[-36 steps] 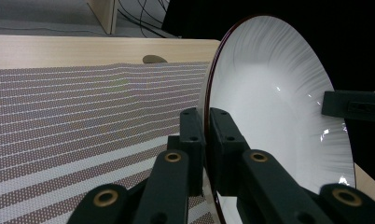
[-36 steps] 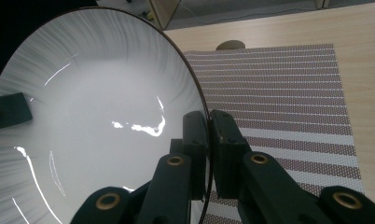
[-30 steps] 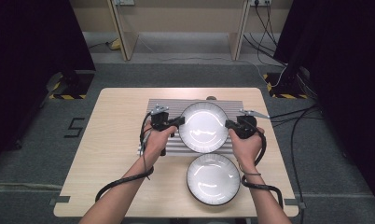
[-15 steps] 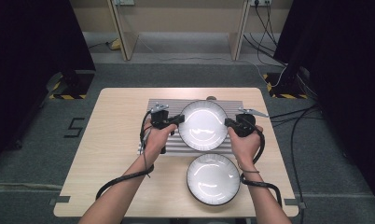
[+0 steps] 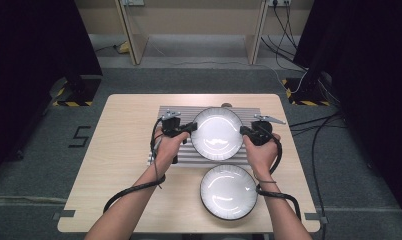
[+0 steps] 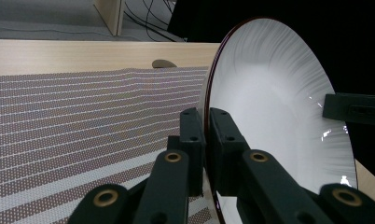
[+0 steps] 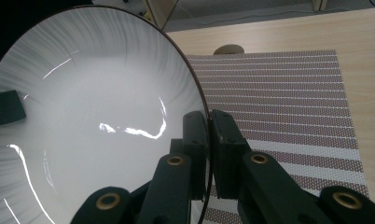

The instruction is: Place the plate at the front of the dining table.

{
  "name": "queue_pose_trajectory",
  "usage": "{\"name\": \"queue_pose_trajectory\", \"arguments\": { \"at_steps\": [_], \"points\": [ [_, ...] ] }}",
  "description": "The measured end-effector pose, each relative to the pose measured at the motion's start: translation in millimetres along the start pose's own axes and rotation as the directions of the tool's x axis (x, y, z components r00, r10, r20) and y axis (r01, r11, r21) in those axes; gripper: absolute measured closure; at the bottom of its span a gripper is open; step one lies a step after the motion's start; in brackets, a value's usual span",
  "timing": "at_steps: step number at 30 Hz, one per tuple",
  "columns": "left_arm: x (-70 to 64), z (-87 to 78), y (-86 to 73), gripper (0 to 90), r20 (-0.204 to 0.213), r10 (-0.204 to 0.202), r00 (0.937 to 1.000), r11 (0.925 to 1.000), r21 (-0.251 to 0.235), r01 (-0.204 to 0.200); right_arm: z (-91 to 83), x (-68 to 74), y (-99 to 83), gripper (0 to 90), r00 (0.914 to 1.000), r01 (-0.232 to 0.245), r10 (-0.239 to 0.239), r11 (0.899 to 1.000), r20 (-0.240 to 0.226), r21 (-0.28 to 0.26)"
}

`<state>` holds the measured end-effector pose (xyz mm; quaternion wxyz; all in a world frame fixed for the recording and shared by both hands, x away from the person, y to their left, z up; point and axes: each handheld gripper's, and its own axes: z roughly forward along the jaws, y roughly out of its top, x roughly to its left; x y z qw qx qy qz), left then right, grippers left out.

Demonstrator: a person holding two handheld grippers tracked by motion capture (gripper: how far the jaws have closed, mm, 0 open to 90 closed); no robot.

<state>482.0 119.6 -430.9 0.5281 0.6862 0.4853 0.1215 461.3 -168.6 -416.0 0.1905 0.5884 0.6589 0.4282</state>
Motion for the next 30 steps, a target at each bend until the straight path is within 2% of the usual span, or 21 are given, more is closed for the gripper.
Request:
{"name": "queue_pose_trajectory", "arguments": {
  "at_steps": [30],
  "points": [
    [8.2, 8.0, 1.1, 83.9, -0.018, 0.002, 0.9998, 1.0000, -0.004, -0.002, 13.8, -0.6, 2.7, 85.4, 1.0000, -0.004, 0.004, 1.000, 0.005, 0.011]
  ]
}}
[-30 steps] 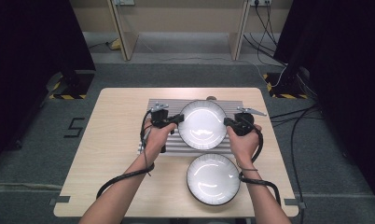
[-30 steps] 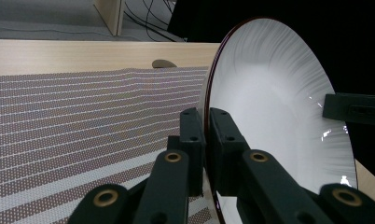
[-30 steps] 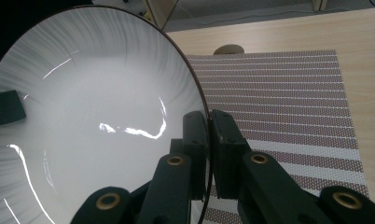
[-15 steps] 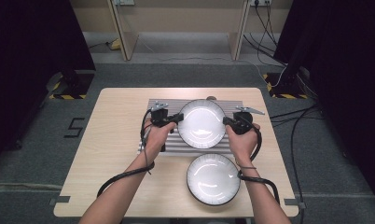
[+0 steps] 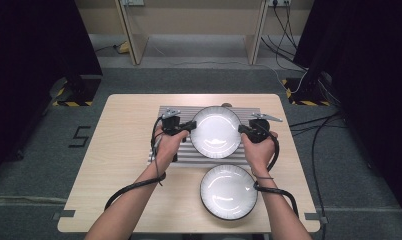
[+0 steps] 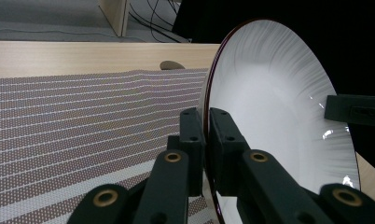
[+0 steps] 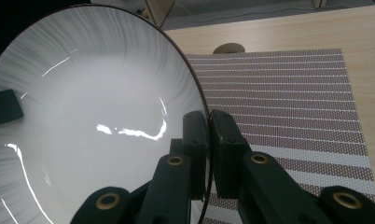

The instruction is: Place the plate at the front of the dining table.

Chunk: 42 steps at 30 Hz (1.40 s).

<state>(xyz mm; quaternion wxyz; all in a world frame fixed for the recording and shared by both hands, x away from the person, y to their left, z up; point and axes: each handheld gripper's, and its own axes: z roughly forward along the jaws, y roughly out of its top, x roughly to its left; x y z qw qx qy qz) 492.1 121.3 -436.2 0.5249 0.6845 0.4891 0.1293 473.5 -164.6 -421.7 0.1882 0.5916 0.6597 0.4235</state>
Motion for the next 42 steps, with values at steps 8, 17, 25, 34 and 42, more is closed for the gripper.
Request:
{"name": "queue_pose_trajectory", "arguments": {
  "at_steps": [8, 17, 25, 34, 42],
  "points": [
    [2.6, 1.9, 3.4, 83.8, -0.007, 0.008, 0.9999, 1.0000, -0.003, -0.008, 3.4, 0.9, 2.8, 85.4, 1.0000, 0.004, -0.004, 1.000, 0.003, -0.002],
    [3.8, 5.7, 6.0, 83.9, -0.016, 0.020, 0.9997, 0.9998, -0.001, -0.020, 9.6, -0.6, 4.5, 85.1, 1.0000, -0.001, 0.001, 1.000, 0.005, -0.002],
    [4.9, 12.0, 4.2, 84.2, -0.018, 0.017, 0.9997, 0.9999, -0.004, -0.017, 16.0, -4.6, 5.5, 84.8, 0.9999, -0.006, 0.006, 1.000, 0.015, 0.014],
    [7.7, 14.6, 3.9, 84.1, -0.032, 0.030, 0.9990, 0.9994, -0.015, -0.031, 23.0, -5.2, 7.3, 84.7, 0.9999, 0.003, -0.003, 1.000, 0.014, 0.015],
    [11.4, 16.9, 3.0, 84.0, -0.044, 0.023, 0.9988, 0.9995, -0.020, -0.023, 27.9, -3.1, 8.3, 84.8, 0.9997, 0.017, -0.017, 1.000, 0.018, 0.013]
  ]
}}
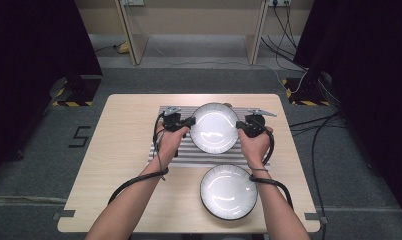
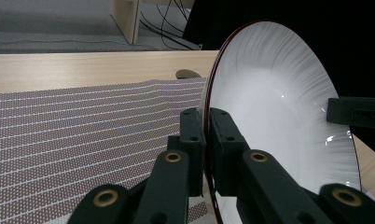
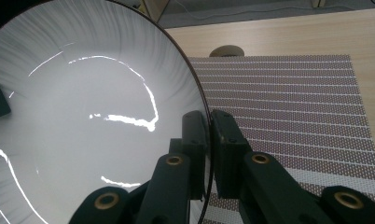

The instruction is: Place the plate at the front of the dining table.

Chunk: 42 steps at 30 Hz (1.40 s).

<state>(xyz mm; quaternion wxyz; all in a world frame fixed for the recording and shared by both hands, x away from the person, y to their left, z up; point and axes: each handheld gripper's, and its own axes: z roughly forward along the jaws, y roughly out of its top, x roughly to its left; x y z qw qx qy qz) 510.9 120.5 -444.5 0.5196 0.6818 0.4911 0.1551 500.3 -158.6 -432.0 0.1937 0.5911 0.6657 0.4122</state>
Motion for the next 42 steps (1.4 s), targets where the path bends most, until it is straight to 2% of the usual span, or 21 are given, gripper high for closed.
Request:
{"name": "queue_pose_trajectory", "arguments": {
  "at_steps": [10, 42],
  "points": [
    [1.0, 4.7, -1.2, 83.9, -0.005, 0.008, 1.0000, 1.0000, -0.004, -0.008, 4.3, -2.1, 0.0, 84.8, 1.0000, 0.008, -0.008, 1.000, 0.001, 0.000],
    [7.6, 19.4, -7.0, 83.8, -0.019, -0.002, 0.9998, 0.9997, 0.024, 0.003, 19.0, -7.2, -4.2, 84.9, 0.9999, 0.003, -0.003, 1.000, 0.016, 0.027]
  ]
}}
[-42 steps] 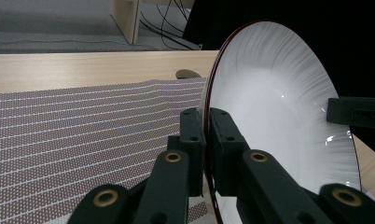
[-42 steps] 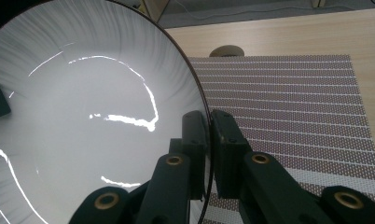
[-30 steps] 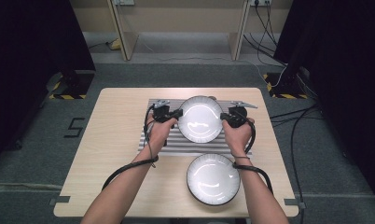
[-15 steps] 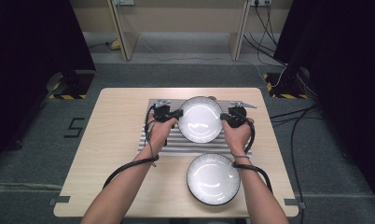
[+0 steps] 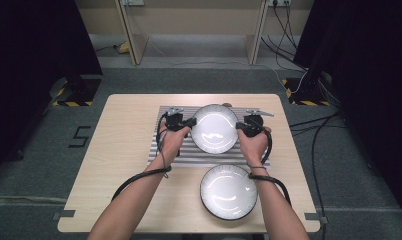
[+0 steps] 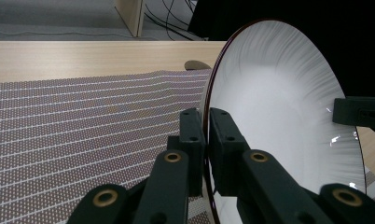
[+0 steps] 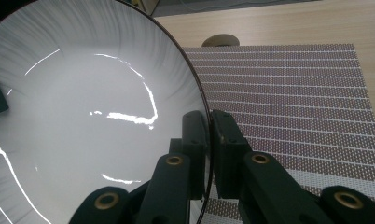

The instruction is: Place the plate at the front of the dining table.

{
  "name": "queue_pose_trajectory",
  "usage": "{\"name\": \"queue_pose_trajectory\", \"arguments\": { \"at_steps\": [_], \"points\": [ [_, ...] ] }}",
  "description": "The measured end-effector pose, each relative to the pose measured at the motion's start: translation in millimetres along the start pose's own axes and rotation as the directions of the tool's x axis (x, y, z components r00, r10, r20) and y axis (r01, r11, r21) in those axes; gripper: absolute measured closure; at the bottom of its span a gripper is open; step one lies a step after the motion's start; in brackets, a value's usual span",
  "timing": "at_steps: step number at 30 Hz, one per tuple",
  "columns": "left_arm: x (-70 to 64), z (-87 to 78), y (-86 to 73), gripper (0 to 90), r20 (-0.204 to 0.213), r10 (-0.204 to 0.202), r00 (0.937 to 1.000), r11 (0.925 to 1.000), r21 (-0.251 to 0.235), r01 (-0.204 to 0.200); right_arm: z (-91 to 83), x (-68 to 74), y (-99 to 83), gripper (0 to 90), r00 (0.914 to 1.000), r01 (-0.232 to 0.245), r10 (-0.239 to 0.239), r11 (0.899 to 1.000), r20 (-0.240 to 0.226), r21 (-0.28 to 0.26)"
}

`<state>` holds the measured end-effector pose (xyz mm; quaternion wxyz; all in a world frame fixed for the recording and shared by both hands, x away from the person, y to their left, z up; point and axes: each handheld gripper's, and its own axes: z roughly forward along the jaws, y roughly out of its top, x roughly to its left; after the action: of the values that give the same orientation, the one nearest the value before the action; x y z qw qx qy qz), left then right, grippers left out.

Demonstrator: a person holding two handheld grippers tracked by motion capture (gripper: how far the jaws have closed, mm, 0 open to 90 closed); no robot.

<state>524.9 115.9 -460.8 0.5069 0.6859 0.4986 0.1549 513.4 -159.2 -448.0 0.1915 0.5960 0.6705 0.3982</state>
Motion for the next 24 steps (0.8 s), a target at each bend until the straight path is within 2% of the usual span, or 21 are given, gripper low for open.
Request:
{"name": "queue_pose_trajectory", "arguments": {
  "at_steps": [24],
  "points": [
    [3.9, 12.8, -6.4, 83.4, -0.018, -0.007, 0.9998, 0.9995, 0.032, 0.007, 11.2, -2.6, -3.0, 84.9, 0.9995, 0.016, -0.017, 0.999, 0.025, 0.033]
  ]
}}
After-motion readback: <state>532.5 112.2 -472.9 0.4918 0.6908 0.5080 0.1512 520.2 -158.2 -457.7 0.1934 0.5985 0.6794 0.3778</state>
